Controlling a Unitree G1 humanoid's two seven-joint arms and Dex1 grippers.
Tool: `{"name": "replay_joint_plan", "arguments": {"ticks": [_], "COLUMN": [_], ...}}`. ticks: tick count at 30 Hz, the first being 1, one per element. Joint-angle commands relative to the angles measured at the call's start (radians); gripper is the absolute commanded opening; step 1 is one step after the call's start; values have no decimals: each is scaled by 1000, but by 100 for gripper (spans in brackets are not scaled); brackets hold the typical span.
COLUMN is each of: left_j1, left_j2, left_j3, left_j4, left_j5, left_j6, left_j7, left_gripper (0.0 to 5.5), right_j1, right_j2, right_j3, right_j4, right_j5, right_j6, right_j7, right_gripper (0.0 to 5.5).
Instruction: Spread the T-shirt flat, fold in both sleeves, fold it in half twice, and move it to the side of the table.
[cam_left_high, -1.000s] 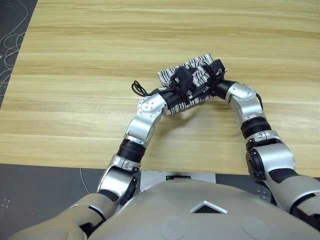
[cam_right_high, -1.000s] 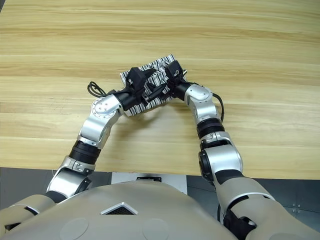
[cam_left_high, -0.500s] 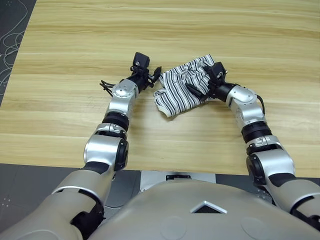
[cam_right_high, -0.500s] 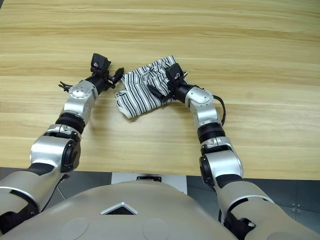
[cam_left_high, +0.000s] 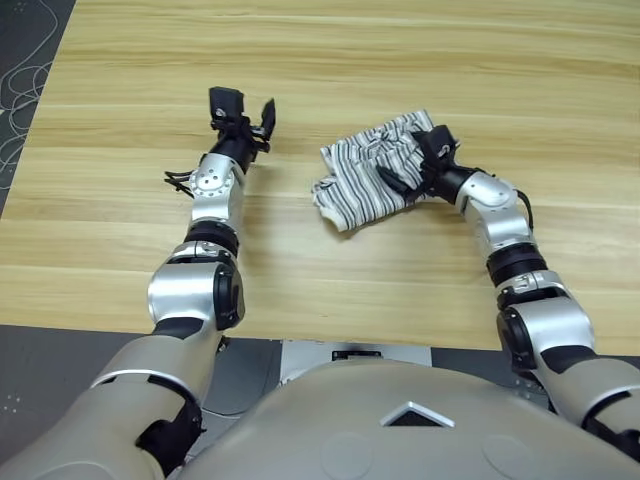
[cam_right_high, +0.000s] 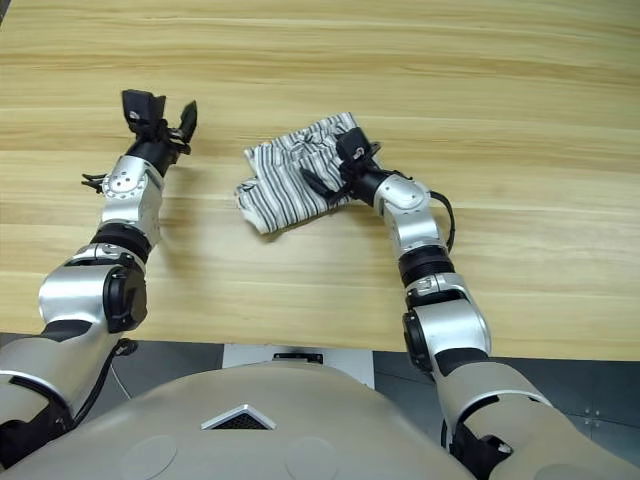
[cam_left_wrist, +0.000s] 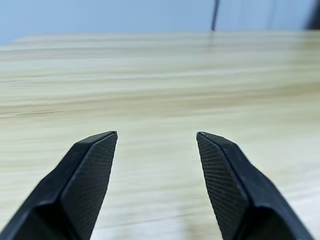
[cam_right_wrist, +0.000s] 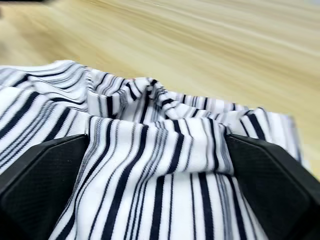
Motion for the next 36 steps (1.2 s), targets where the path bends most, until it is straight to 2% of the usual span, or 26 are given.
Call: {"name": "replay_joint_plan", "arguments": {"ticks": [1, 7, 13, 17, 21, 24, 30, 36], "left_j1": [12, 38, 50, 53, 56, 61, 69, 80], "left_j2": [14, 49, 36, 27, 18, 17, -10, -35], "left_j3": [56, 113, 159, 159, 205, 214, 224, 182], "left_j4": [22, 38, 44, 52, 62, 64, 48, 29], "left_j5": [-28, -41, -64, -51, -83, -80, -83, -32], "left_j6": [-8, -10, -25, -45, -84, -104, -173, -273], "left_j7": [32, 44, 18, 19, 51, 67, 64, 111], "left_gripper": [296, 296, 296, 296, 296, 296, 296, 296], "right_j1": [59, 52, 90, 48, -27, -34, -44, 19], "right_j2": [-154, -289, -384, -380, -238, -166, -169, -163], "right_j3": [-41, -114, -96, -92, -300, -348, -295, -166], "right_j4": [172, 291, 403, 425, 421, 418, 311, 53], "right_j5": [-70, -66, -153, -186, 34, 63, -47, -294], "right_j6": [11, -60, -60, -64, -136, -200, -380, -355], "right_j7": [-110, -237, -515, -618, -583, -655, -757, -943], "right_gripper": [506, 506, 506, 506, 506, 506, 506, 506]}}
